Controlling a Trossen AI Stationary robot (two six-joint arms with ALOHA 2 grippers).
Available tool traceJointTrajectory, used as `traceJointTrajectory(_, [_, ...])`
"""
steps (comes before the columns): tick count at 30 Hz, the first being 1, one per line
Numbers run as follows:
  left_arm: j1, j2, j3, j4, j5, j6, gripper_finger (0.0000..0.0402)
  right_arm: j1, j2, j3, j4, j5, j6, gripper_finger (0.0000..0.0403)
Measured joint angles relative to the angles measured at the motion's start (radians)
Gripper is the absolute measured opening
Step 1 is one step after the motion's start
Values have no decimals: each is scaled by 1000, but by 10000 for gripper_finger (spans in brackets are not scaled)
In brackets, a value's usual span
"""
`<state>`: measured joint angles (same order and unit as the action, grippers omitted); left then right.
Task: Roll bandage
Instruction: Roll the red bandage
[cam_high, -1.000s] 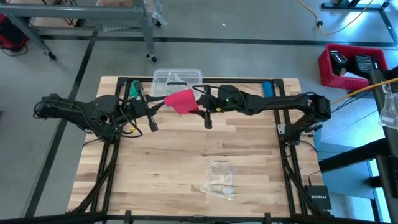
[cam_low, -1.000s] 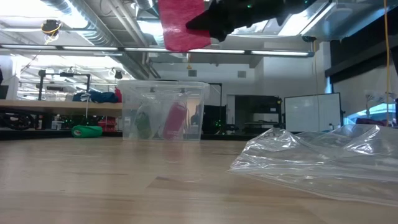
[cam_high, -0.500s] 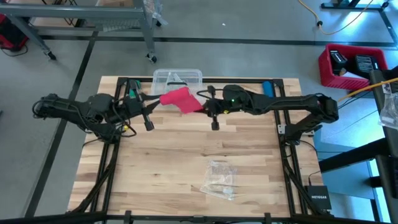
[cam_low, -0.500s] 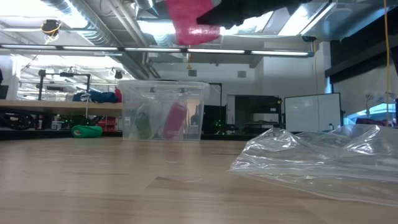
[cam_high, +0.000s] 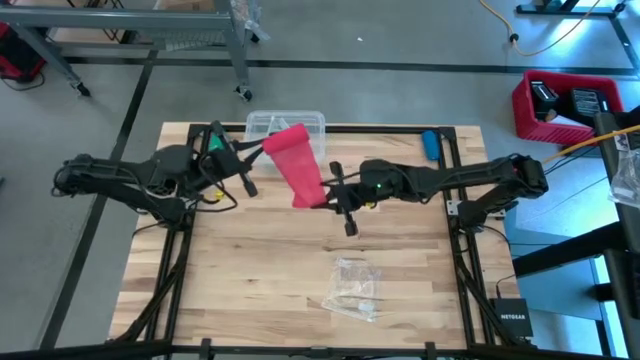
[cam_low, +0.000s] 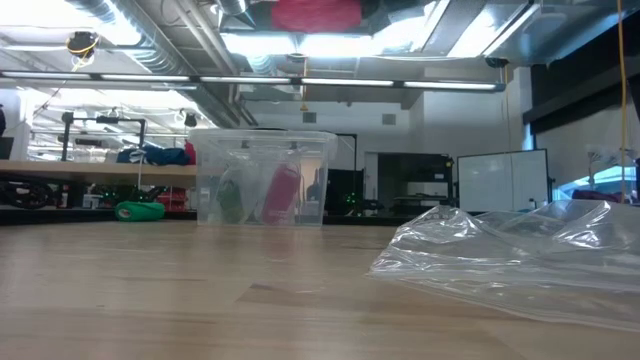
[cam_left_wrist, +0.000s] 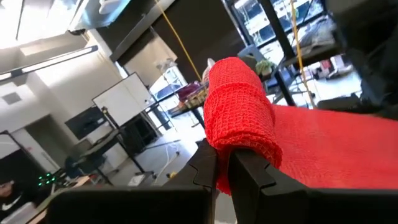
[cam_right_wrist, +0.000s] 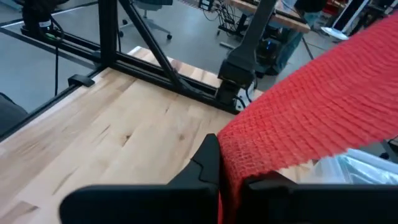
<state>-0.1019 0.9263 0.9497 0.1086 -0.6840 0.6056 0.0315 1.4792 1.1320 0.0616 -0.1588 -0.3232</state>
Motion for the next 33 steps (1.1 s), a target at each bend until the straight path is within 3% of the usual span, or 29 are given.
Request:
traceJointTrajectory(7, [23, 27, 0, -80, -40, 10, 17, 57, -27, 2, 25, 16, 3, 2])
traceJointTrajectory(14, [30, 72, 0, -174, -49, -53, 17, 102, -44, 129, 12, 28, 0, 1])
traceJointTrajectory(22, [0, 172, 0, -185, -49, -50, 17, 100, -44, 293, -57, 83, 9, 1])
traceJointTrajectory(33, [-84, 283, 0, -195, -30, 5, 17, 37, -43, 332, -74, 174, 17, 5])
